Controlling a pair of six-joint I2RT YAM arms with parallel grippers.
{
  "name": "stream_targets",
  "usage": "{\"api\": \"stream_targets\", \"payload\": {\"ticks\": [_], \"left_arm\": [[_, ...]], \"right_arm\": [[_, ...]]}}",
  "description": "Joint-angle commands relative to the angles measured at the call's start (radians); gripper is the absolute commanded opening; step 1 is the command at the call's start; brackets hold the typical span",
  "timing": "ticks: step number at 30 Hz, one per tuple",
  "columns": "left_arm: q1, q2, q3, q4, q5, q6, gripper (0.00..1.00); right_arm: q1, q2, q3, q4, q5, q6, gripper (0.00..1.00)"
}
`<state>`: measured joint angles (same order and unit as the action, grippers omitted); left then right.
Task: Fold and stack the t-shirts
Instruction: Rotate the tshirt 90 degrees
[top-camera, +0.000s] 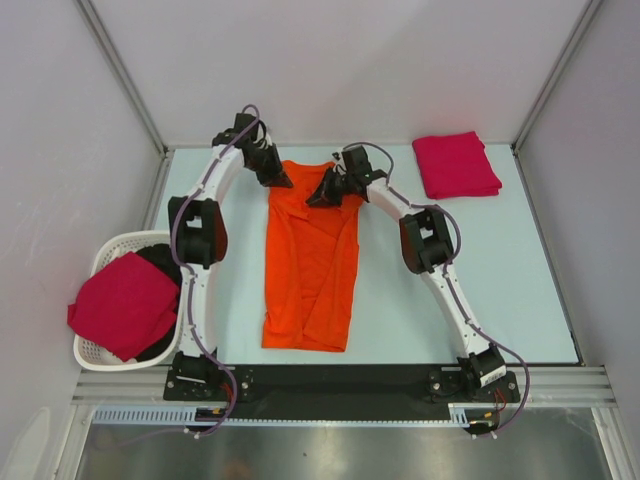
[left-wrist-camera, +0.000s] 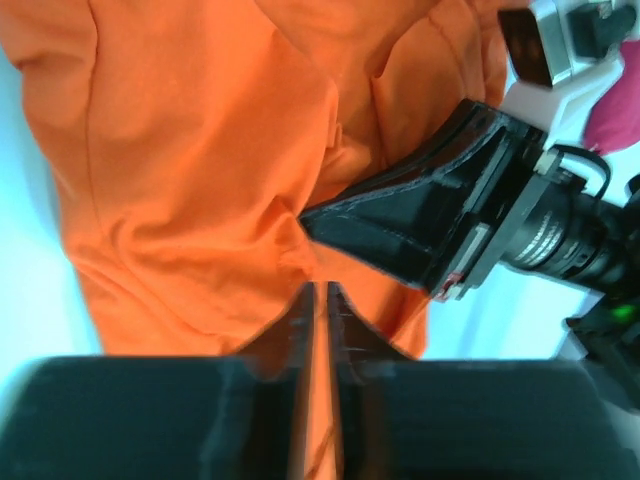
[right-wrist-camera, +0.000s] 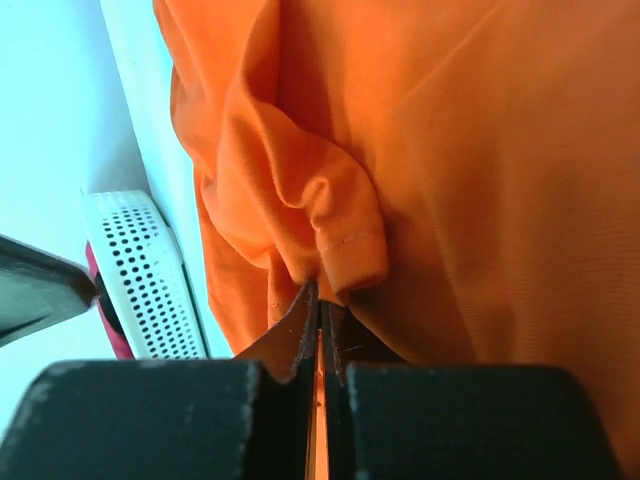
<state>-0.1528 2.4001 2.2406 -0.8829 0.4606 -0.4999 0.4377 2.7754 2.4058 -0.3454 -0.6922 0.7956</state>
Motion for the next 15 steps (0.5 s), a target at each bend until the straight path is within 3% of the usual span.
{"api": "stream_targets", "payload": {"ticks": [1, 15], "left_arm": [[0.001, 0.040, 0.030, 0.013, 0.018, -0.008, 0.00], [0.010, 0.099, 0.048, 0.001, -0.019, -0.019, 0.00]], "right_arm": [[0.004, -0.025, 0.035, 0.016, 0.017, -0.015, 0.00], [-0.050, -0.221, -0.050, 0.011, 0.083, -0.105, 0.00]]}}
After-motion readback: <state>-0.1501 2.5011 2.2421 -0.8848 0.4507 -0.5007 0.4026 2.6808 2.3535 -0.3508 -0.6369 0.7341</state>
